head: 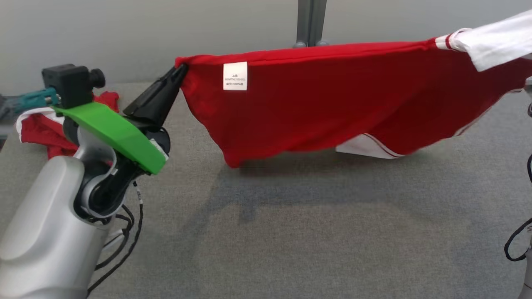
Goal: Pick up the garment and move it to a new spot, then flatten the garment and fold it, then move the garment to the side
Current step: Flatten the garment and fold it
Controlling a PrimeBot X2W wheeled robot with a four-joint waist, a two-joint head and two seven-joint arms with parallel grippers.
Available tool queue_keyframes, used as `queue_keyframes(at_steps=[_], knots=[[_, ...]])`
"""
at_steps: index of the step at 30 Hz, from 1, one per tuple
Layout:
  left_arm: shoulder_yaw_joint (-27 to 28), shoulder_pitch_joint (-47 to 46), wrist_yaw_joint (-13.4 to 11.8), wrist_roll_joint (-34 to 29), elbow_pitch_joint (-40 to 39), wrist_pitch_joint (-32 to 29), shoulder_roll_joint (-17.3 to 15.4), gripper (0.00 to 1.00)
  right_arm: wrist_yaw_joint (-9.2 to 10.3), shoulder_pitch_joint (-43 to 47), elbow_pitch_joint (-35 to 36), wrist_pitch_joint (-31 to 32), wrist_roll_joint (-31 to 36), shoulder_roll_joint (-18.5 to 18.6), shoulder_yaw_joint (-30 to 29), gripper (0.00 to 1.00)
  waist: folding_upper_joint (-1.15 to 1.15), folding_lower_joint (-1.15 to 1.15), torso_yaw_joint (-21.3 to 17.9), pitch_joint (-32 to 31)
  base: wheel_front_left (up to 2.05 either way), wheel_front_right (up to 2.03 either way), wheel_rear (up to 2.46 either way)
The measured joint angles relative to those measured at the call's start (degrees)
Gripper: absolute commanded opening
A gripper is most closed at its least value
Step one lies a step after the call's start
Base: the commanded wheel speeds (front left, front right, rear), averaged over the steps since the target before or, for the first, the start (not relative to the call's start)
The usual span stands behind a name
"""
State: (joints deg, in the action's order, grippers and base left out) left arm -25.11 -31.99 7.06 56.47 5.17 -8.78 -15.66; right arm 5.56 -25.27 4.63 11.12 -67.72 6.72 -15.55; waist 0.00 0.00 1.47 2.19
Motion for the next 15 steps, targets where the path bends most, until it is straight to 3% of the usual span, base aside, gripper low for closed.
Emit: queue_keyframes(at_steps=[6,15], knots=[[4.26,0.09,-0.85,2.94,-7.13,-4.17,-5.98,0.00,0.69,0.02,4.03,0.60,-3.47,-1.35,-1.93,0.00,0.00,0.00,0.35,-1.64,0.00,0.00,0.00],[9.31,3.52,-2.61,8.60,-22.01,-6.95,-9.43,0.00,1.54,2.94,12.55,1.31,-8.27,-2.52,-5.98,0.00,0.00,0.00,-1.81,-1.06,0.00,0.00,0.00]])
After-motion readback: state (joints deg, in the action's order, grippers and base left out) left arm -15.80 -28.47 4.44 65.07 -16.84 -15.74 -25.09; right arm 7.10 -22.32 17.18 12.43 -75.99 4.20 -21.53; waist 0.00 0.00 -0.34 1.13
